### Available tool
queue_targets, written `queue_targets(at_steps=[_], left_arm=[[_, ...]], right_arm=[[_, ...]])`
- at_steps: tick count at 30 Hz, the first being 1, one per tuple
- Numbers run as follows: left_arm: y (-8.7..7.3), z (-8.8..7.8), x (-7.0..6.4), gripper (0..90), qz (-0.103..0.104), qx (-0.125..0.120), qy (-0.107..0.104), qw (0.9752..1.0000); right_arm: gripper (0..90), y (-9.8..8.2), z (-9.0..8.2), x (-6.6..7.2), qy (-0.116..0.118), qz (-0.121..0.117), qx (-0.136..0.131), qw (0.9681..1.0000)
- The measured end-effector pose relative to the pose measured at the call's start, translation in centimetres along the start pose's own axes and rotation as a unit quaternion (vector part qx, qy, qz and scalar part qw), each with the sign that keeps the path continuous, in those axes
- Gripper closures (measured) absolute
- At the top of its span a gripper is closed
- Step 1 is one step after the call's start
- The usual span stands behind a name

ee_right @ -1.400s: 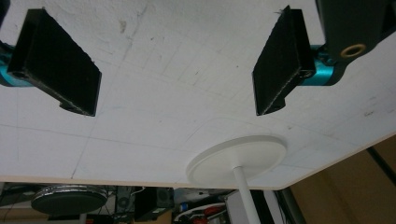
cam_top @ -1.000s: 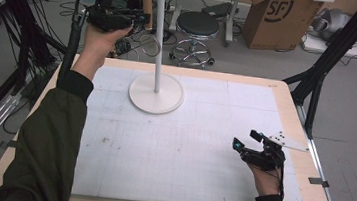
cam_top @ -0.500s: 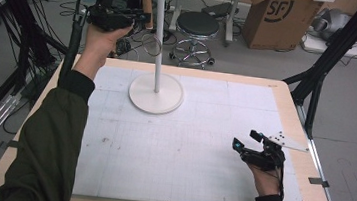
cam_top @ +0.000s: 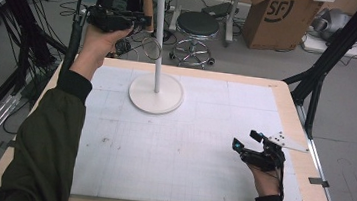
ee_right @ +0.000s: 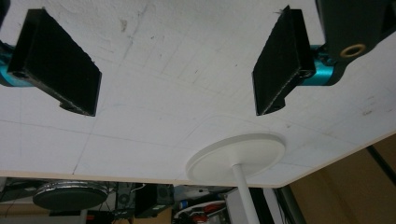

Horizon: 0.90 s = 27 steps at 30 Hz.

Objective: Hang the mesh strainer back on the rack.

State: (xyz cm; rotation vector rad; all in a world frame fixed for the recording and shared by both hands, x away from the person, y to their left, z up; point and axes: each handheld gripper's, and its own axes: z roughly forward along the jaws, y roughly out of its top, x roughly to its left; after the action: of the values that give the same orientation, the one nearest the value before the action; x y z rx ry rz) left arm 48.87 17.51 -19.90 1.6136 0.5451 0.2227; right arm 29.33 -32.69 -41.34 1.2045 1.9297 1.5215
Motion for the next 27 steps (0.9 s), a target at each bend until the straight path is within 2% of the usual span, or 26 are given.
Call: queue_targets(at_steps=[5, 7, 10, 13, 20, 27], left_arm=[[0.13, 0.32, -0.31, 70.3, 0.003, 0.006, 0.004, 1.0000], [0.29, 0.46, -0.40, 70.3, 0.005, 0.013, 0.016, 0.9998], [0.53, 0.35, -0.17, 70.3, -0.002, 0.002, 0.018, 0.9998], [0.52, 0.34, -0.02, 70.3, 0.002, 0.011, 0.028, 0.9995], [0.33, 0.64, 0.09, 70.2, 0.002, 0.009, 0.031, 0.9995], [0.10, 0.72, 0.57, 67.5, -0.010, 0.004, 0.049, 0.9987]], right_arm=[[14.8, 0.02, -0.08, 0.05, 0.000, -0.001, -0.001, 1.0000], [14.8, 0.02, -0.10, 0.05, 0.000, -0.001, -0.001, 1.0000], [14.8, 0.04, -0.18, 0.11, -0.001, -0.002, -0.002, 1.0000], [14.8, 0.04, -0.30, 0.07, -0.001, -0.001, -0.002, 1.0000], [14.8, 0.00, -0.37, 0.03, -0.002, 0.000, -0.001, 1.0000], [14.9, 0.03, -0.48, 0.00, -0.004, -0.001, -0.005, 1.0000]])
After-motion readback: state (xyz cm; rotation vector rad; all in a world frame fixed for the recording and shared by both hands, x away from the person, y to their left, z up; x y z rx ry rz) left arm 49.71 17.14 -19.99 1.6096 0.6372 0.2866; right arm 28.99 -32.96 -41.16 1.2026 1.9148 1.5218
